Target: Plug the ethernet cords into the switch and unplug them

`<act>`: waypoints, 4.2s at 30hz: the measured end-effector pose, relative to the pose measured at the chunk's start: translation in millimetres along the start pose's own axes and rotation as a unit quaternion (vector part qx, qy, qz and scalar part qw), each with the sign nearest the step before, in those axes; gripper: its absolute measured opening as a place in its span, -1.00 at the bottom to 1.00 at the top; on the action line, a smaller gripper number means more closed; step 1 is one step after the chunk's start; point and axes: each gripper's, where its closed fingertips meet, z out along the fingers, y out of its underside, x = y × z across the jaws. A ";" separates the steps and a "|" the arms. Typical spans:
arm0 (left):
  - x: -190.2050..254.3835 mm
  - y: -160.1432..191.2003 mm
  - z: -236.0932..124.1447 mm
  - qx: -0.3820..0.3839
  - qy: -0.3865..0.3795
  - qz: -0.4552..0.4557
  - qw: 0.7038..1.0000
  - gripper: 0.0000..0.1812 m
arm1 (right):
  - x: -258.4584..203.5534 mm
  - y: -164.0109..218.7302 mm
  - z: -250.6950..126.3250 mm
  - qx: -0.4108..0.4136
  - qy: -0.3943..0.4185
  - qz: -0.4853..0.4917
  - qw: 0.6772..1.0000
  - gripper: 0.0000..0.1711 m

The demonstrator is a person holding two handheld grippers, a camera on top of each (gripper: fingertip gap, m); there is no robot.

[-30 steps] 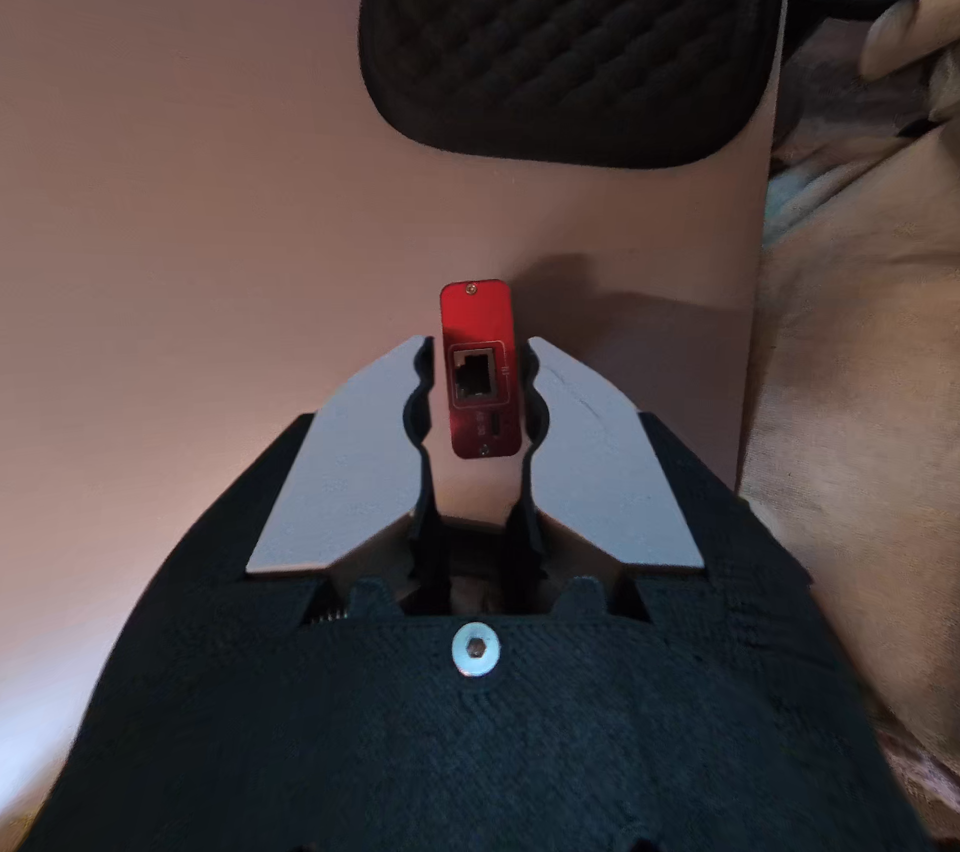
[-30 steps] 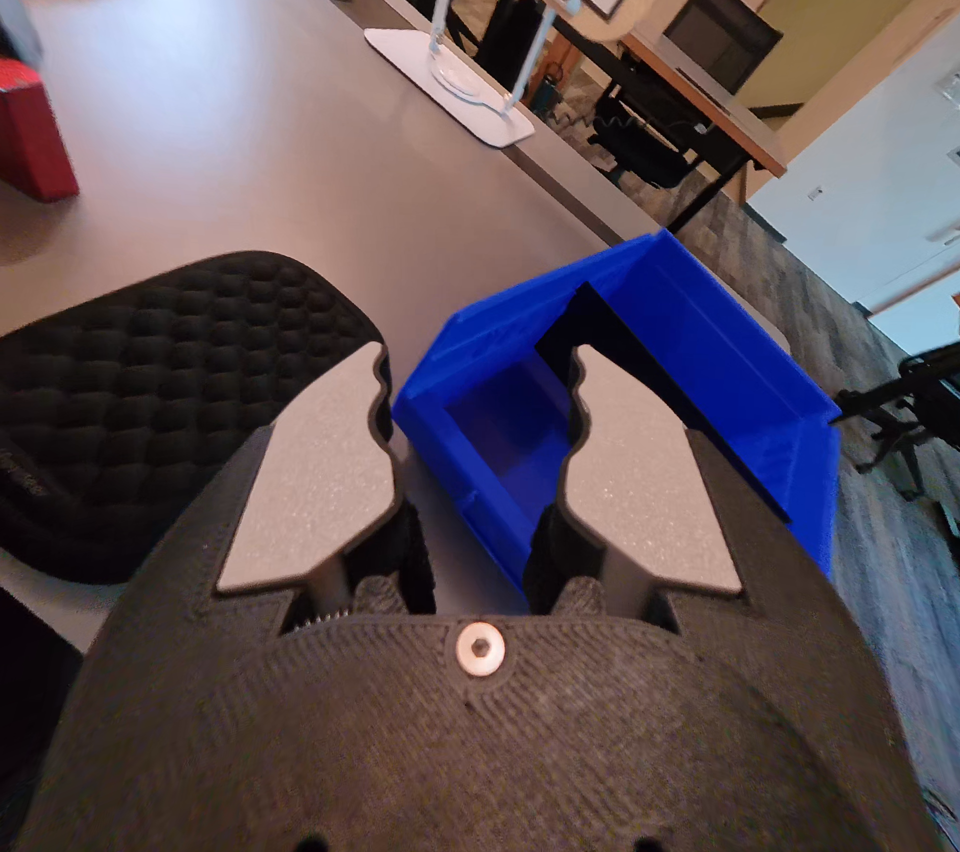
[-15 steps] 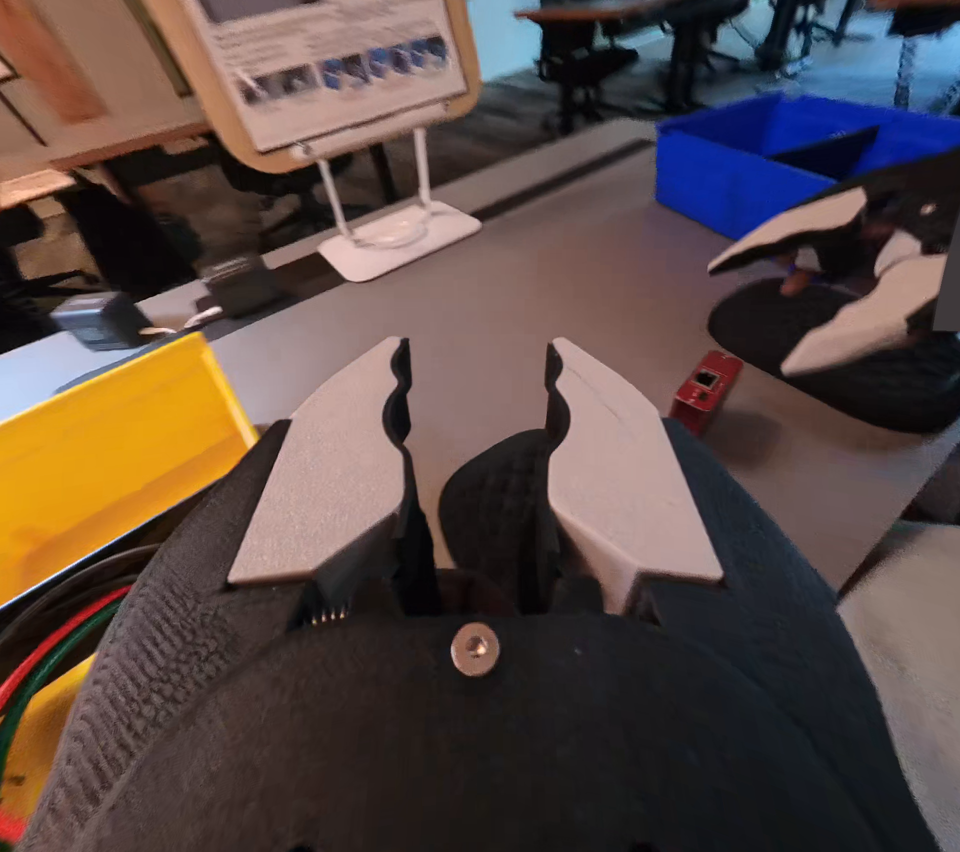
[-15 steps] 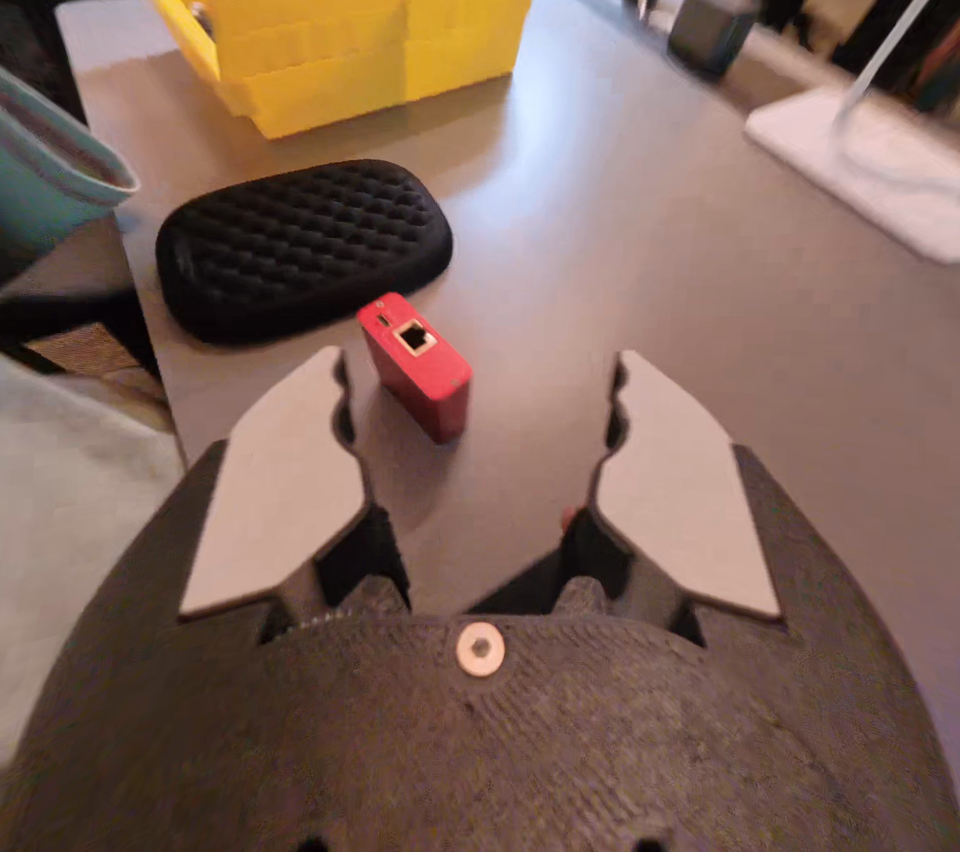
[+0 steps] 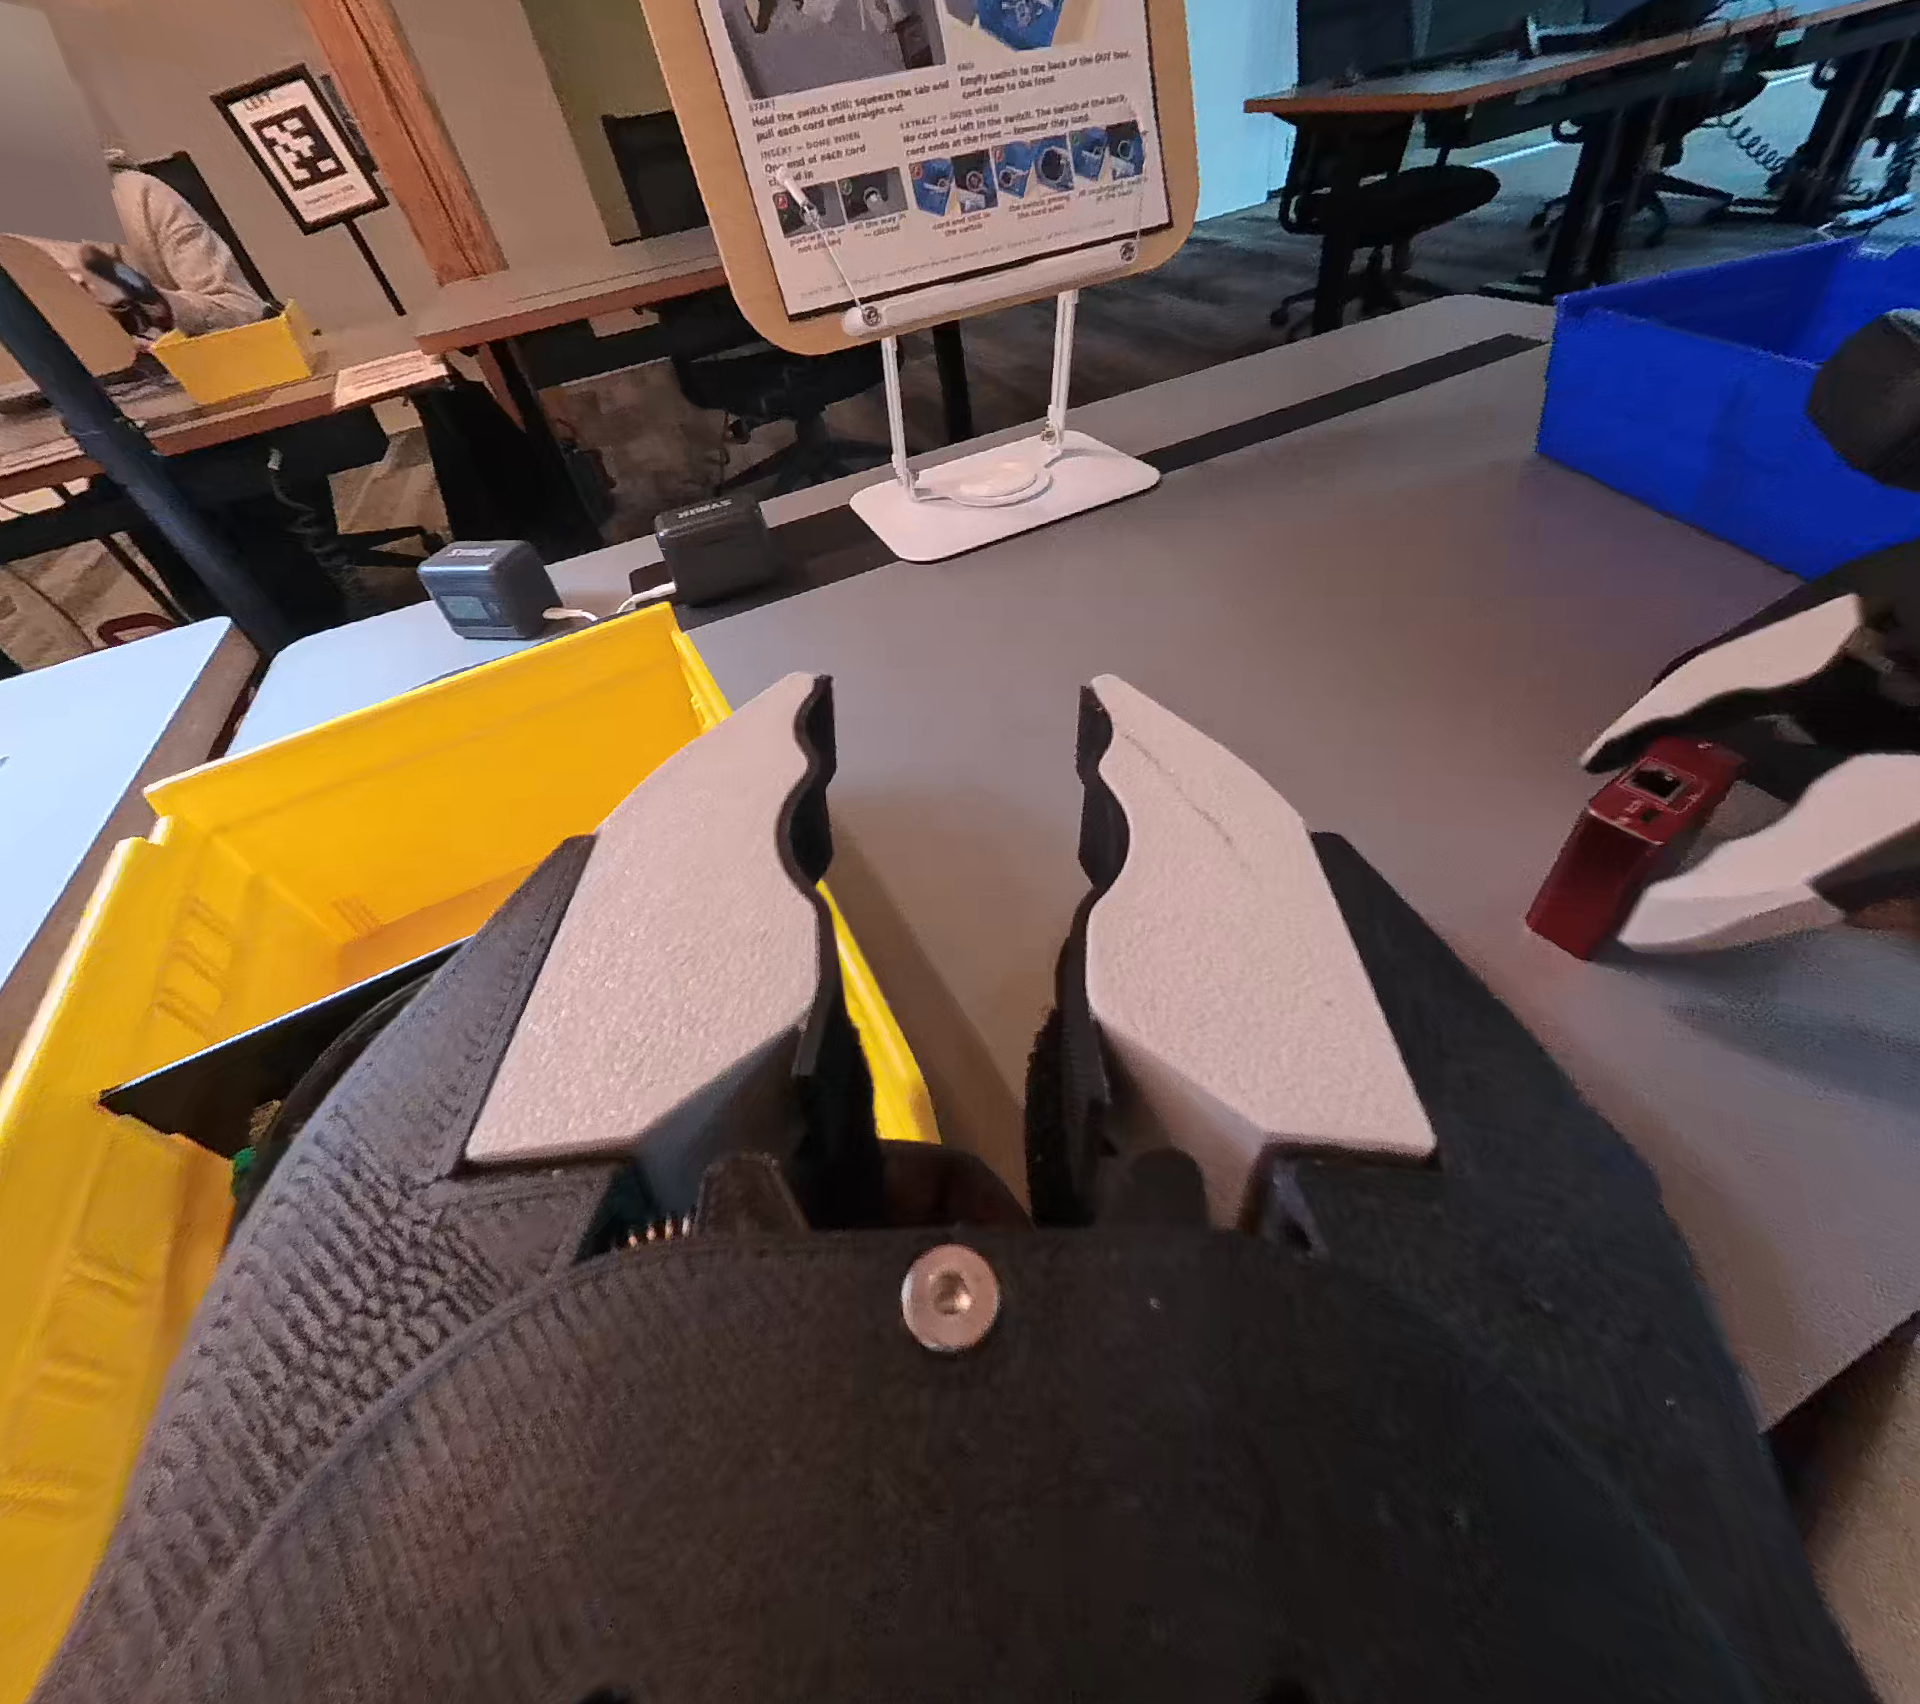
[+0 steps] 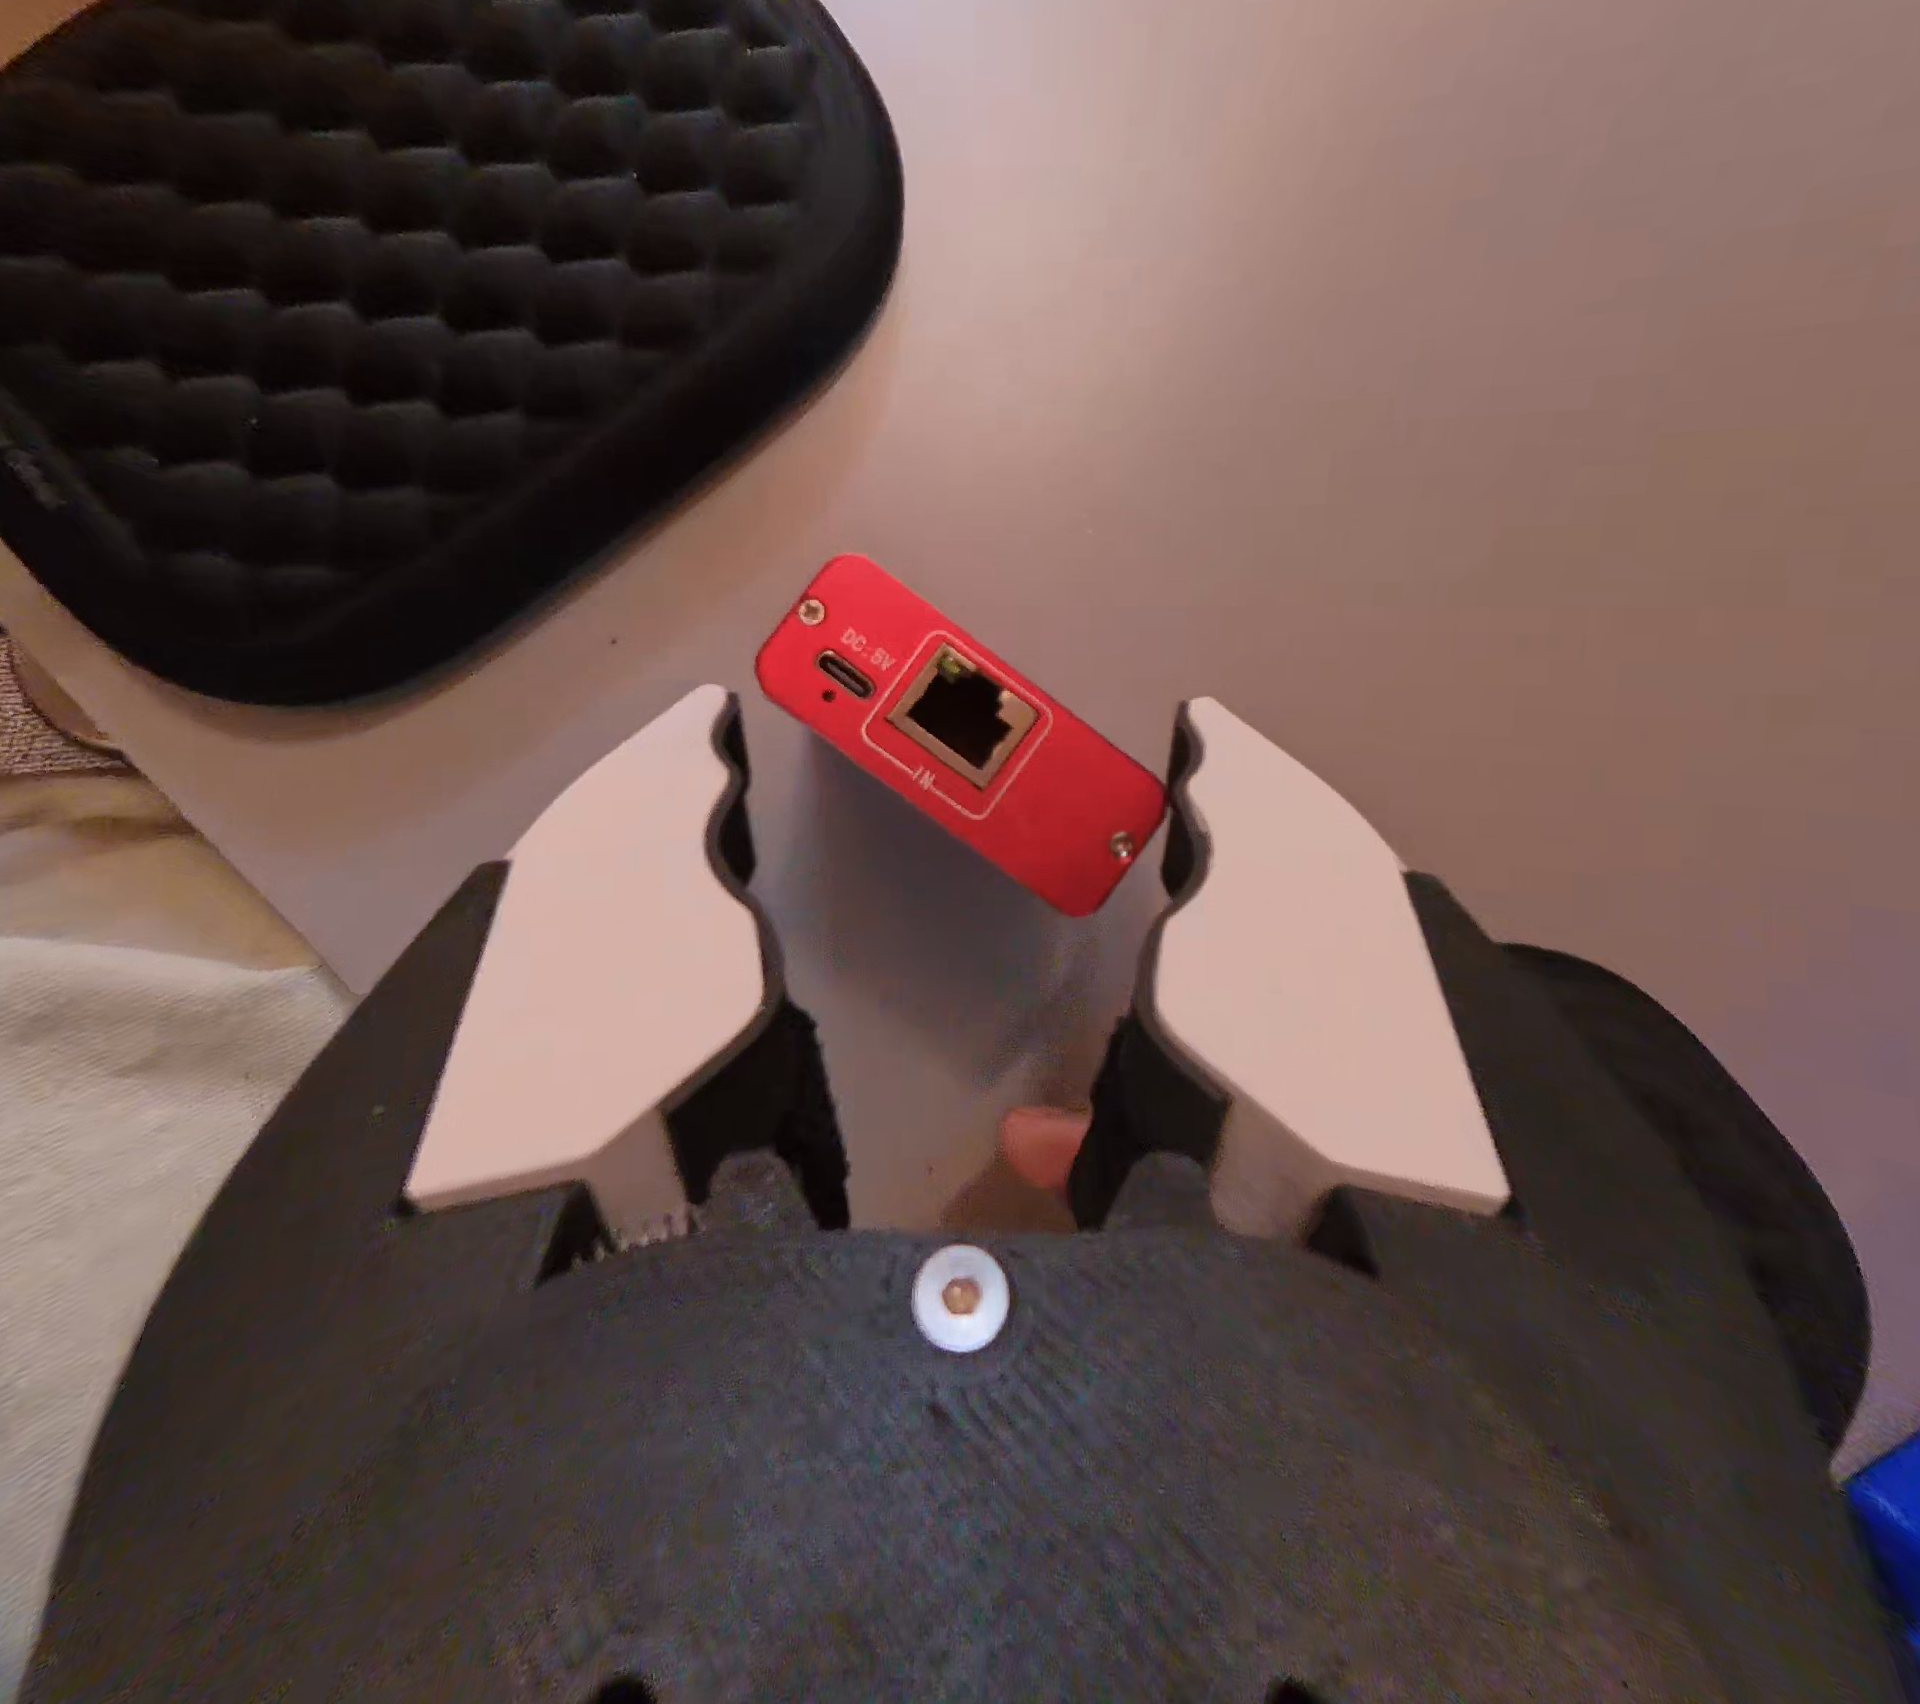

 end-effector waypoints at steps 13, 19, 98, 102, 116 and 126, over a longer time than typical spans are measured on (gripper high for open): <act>-7.0 -3.6 -6.8 0.020 -0.002 0.004 1.000 -0.53 | 16.9 -3.4 -12.7 0.021 -0.103 -0.263 0.959 -0.20; 5.0 0.0 0.5 0.018 0.026 0.015 0.999 -0.53 | 6.6 -2.8 -10.8 0.026 -0.133 -0.266 0.954 -0.56; 210.9 18.4 90.7 0.107 0.107 0.374 0.915 -0.49 | 2.4 -59.6 -117.5 0.358 -0.152 -0.164 0.907 -0.19; 186.6 25.5 74.7 0.054 0.244 0.203 0.947 -0.14 | 6.2 -23.6 -108.1 0.272 -0.165 -0.254 0.913 -0.19; 82.6 -18.0 16.2 0.123 0.177 0.103 0.971 -0.25 | 38.1 40.8 -51.0 0.047 -0.187 -0.320 0.928 -0.19; 3.2 5.1 -14.5 0.007 0.042 0.079 0.996 -0.16 | 38.8 29.9 -61.1 0.135 -0.189 -0.257 0.938 -0.07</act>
